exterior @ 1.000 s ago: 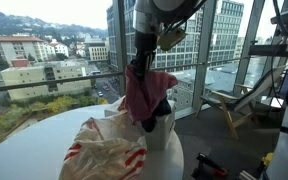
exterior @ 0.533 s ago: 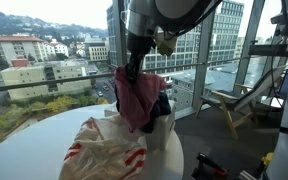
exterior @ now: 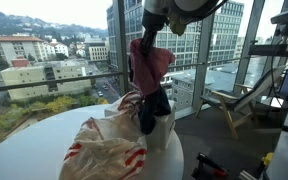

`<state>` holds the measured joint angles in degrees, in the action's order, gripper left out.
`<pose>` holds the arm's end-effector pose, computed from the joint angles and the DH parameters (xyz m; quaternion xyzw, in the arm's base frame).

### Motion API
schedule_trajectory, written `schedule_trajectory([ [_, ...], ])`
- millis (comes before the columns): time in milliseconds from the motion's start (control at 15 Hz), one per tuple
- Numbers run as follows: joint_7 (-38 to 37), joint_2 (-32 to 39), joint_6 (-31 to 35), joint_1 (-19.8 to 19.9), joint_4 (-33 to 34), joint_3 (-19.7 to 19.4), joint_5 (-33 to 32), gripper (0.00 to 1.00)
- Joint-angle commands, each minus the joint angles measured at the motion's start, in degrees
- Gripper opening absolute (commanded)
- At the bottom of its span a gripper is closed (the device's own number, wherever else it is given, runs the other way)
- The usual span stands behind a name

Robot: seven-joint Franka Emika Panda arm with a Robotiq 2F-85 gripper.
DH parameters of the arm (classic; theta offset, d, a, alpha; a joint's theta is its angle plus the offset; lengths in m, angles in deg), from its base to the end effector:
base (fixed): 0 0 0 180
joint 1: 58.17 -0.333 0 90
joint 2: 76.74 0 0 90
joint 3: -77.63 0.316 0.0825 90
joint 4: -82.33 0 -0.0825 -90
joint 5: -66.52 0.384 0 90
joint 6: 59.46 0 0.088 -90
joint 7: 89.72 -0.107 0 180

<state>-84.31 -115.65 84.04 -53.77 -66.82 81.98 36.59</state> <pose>0.3869 0.0062 0.5322 0.9138 0.1968 0.2588 0.2434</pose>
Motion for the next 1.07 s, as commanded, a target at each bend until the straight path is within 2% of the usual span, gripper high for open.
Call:
schedule_trajectory([
  [0, -1.8, -1.1, 4.7, 6.5, -0.5, -1.8, -4.2, 0.04],
  [267, -1.9, 4.0, 11.8, 12.1, -1.9, -5.8, -6.6, 0.04],
  [533, -0.9, 5.9, 16.6, 14.0, -3.1, -7.2, -6.9, 0.04],
  [800, 0.4, -0.9, 15.4, 12.2, -3.9, -6.0, -5.2, 0.04],
  [1000, 2.9, -6.9, 12.6, 7.1, -3.9, -6.1, -1.5, 0.04],
])
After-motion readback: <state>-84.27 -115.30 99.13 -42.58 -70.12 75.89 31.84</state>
